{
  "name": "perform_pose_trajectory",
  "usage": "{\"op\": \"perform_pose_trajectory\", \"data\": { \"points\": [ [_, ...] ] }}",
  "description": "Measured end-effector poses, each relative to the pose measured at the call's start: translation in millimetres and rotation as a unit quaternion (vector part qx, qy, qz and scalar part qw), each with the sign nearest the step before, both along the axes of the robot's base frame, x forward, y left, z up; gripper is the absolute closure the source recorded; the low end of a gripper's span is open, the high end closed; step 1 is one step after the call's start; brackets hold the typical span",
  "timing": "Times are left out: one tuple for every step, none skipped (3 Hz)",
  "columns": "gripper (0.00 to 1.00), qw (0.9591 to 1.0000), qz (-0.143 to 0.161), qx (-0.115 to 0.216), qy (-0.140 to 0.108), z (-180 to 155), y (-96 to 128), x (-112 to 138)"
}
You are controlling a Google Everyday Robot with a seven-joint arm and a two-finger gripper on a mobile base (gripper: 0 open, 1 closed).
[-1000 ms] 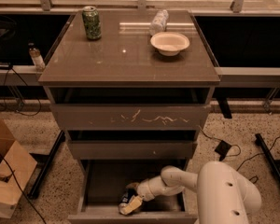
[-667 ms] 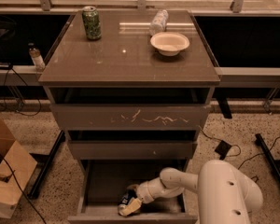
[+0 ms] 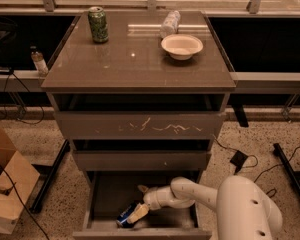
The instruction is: Place pepsi can into bottom drawer
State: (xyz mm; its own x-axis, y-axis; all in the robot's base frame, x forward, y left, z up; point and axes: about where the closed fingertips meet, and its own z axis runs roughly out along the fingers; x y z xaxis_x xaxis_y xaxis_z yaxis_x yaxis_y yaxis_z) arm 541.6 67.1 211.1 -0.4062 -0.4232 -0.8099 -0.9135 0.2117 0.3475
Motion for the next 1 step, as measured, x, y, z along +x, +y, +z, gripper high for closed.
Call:
{"op": "perform_pose_trajectory", "data": {
  "points": [
    [0.0,1.0,-0.002,0.001,-0.002,1.4,1.0,3.4]
  ]
}}
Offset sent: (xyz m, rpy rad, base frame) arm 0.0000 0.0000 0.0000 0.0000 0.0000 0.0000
